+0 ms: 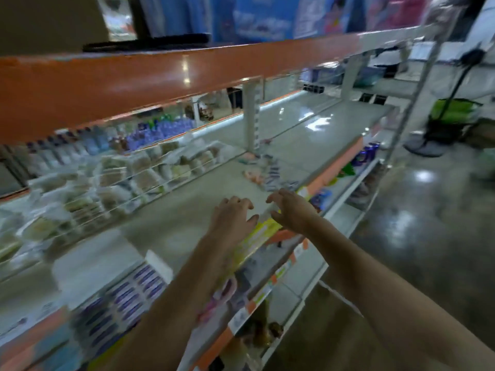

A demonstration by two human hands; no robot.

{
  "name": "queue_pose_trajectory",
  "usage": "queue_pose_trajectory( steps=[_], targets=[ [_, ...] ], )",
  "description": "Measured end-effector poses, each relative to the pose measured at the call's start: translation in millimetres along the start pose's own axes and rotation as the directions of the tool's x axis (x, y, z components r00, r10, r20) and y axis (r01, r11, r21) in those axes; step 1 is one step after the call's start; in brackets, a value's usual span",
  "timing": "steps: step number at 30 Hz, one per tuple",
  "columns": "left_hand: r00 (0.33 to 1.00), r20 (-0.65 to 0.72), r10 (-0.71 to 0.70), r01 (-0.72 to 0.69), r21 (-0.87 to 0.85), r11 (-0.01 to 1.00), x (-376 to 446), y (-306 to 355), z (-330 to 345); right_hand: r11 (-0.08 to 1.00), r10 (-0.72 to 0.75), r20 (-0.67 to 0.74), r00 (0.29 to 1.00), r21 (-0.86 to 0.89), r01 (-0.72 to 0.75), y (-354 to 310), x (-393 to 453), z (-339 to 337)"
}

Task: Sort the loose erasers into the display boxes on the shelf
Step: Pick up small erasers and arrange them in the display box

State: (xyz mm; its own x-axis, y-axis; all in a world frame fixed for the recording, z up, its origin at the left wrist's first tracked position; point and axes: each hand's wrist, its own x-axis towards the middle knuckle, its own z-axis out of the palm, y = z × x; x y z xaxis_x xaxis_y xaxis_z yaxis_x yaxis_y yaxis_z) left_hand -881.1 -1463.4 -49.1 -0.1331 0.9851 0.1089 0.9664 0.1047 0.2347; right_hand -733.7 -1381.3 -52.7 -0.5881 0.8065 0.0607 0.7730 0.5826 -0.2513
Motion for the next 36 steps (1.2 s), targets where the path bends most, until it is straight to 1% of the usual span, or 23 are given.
queue_pose_trajectory(
  steps=[4,7,11,15,20,23,25,27,31,36],
  targets=[
    [0.999,0.022,-0.028,0.028,0.039,0.999,50.1,34.1,26.2,1.0,0.006,-0.001,1.0,0.025,-0.006,57.2,14.3,-5.2],
    [0.997,0.036,-0.074,0.071,0.066,0.995,85.0,43.3,39.8,1.0,0.007,0.01,1.0,0.015,-0.007,87.3,32.1,-7.3],
    [0.99,0.066,-0.121,0.115,0.093,0.989,133.4,32.5,53.4,1.0,-0.007,0.05,0.999,-0.002,0.007,114.5,69.5,-5.7],
    [0.974,0.048,-0.223,0.222,0.033,0.975,175.4,19.0,57.3,0.999,-0.012,0.053,0.999,0.036,0.01,134.0,117.1,-0.3],
    [0.949,0.043,-0.312,0.313,-0.031,0.949,233.5,-3.8,57.5,0.995,-0.004,0.063,0.998,0.096,-0.002,153.1,178.3,5.9],
    [0.958,-0.017,-0.285,0.285,-0.01,0.958,261.4,-16.2,55.8,0.995,0.006,0.064,0.998,0.101,-0.012,166.2,213.9,2.7],
    [0.956,-0.029,-0.293,0.292,-0.029,0.956,276.4,-23.6,54.7,0.994,0.012,0.051,0.999,0.111,-0.018,174.1,235.3,0.2],
    [0.958,-0.052,-0.283,0.283,-0.011,0.959,288.4,-23.6,54.4,0.993,0.012,0.049,0.999,0.114,-0.018,179.9,254.8,-1.6],
    [0.966,-0.121,-0.229,0.234,0.026,0.972,319.3,-9.1,59.2,0.992,-0.015,0.053,0.998,0.13,0.008,190.9,292.9,-1.6],
    [0.963,-0.15,-0.224,0.234,0.057,0.97,352.6,14.6,73.9,0.992,-0.052,0.069,0.996,0.116,0.044,206.8,337.1,0.5]
  ],
)
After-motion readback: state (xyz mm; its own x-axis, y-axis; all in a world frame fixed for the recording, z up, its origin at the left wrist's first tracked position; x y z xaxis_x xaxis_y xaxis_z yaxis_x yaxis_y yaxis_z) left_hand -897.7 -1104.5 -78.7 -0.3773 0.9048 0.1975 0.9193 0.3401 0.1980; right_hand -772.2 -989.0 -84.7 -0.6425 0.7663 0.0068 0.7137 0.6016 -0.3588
